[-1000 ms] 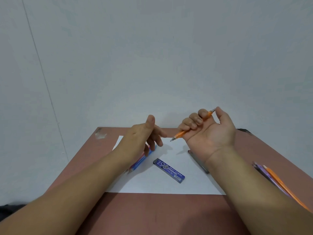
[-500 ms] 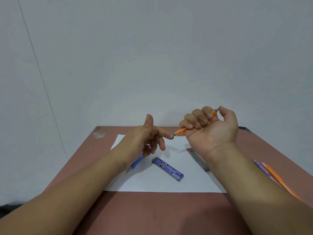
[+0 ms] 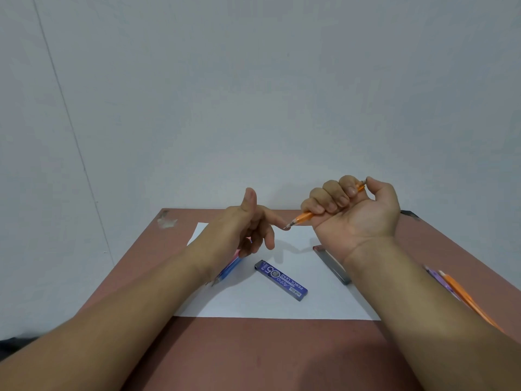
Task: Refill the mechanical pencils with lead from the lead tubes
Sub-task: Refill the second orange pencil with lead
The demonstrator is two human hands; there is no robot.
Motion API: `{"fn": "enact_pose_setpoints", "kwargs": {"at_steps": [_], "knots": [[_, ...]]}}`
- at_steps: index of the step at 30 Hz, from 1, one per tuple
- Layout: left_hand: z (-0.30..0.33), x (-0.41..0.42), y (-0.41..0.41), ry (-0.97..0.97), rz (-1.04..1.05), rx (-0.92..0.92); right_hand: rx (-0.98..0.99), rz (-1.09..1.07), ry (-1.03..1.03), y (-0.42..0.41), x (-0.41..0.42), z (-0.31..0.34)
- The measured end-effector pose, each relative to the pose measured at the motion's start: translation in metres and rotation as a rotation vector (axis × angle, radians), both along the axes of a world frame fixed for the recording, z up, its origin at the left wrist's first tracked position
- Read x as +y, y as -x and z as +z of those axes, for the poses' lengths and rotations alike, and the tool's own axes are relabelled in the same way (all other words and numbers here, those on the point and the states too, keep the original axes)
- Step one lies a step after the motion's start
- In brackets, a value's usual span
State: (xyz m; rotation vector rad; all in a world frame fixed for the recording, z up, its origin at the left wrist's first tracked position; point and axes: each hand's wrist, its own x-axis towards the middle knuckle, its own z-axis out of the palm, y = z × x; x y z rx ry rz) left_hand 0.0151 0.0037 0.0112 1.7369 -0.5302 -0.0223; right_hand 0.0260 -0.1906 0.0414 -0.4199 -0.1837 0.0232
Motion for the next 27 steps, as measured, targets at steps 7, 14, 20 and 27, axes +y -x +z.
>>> {"fn": "enact_pose_setpoints", "kwargs": {"at_steps": [7, 14, 20, 27], "knots": [[0.0015, -0.0003, 0.0003, 0.03, -0.004, 0.004, -0.003, 0.006, 0.004, 0.0014, 0.0019, 0.0009], [0.0018, -0.0005, 0.0001, 0.062, -0.014, 0.034, -0.01, 0.01, -0.004, 0.0004, 0.0016, -0.0004], [0.0028, -0.0013, 0.0011, 0.063, -0.018, 0.044, -0.034, 0.022, 0.005, -0.0003, 0.0008, -0.0018], [0.0024, -0.0002, 0.0021, 0.061, -0.021, 0.036, -0.036, 0.027, -0.001, 0.0002, 0.001, -0.0021]]}}
